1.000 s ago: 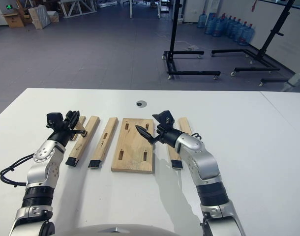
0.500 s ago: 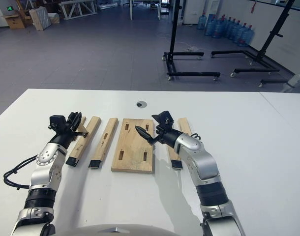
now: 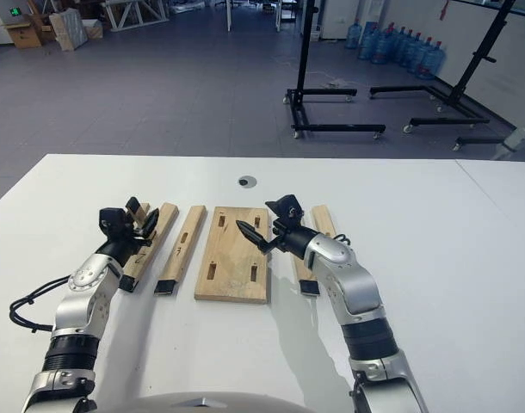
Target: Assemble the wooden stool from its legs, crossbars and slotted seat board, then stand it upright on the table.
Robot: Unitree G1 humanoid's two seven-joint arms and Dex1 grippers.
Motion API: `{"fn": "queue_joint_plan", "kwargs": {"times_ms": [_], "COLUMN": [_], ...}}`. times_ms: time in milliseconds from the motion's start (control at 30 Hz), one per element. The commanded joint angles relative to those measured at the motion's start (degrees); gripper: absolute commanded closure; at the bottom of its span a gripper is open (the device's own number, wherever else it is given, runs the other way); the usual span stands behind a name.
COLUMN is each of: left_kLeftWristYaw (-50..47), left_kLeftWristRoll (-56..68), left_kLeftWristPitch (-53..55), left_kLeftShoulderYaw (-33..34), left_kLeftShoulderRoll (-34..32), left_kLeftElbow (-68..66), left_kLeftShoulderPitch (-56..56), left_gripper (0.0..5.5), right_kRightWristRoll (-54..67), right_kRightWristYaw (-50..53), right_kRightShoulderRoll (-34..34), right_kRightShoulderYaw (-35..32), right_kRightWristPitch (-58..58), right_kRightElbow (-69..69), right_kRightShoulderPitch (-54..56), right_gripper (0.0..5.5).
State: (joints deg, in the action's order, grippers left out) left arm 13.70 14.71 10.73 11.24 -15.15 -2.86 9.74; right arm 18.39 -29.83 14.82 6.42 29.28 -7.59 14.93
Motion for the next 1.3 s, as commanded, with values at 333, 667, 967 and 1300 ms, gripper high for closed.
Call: {"fn": "queue_joint_plan", "kwargs": {"times_ms": [333, 667, 967, 1300], "left_kLeftWristYaw": [-8.45, -11.59, -10.58, -8.61], "left_kLeftWristRoll": [12.28, 8.66, 7.39, 3.03], "left_kLeftWristPitch": [38.07, 38.99, 35.26, 27.62], "left_kLeftShoulderYaw": [3.27, 5.19, 3.88, -0.85], "left_kLeftShoulderRoll": [-7.75, -6.13, -4.98, -1.49], "left_kLeftElbow": [29.46, 15.42, 12.26, 3.43], "left_kLeftShoulderPitch": [21.6, 24.54, 23.75, 19.78], "left_gripper": [2.79, 2.79, 2.79, 2.79], "right_kRightWristRoll": [-1.02, -1.26, -1.25, -1.14], "right_kRightWristYaw": [0.57, 0.71, 0.53, 0.29], "right_kRightShoulderRoll": [-1.13, -1.77, -1.65, -1.5], "right_kRightShoulderYaw": [0.6, 0.71, 0.96, 1.05], "right_kRightWristPitch": [-0.83, -0.91, -0.81, -0.31], "right_kRightElbow": [-0.07, 0.23, 0.29, -0.04], "right_kRightShoulderPitch": [0.87, 0.79, 0.94, 0.92], "right_gripper": [0.6, 0.6, 0.6, 0.6]}}
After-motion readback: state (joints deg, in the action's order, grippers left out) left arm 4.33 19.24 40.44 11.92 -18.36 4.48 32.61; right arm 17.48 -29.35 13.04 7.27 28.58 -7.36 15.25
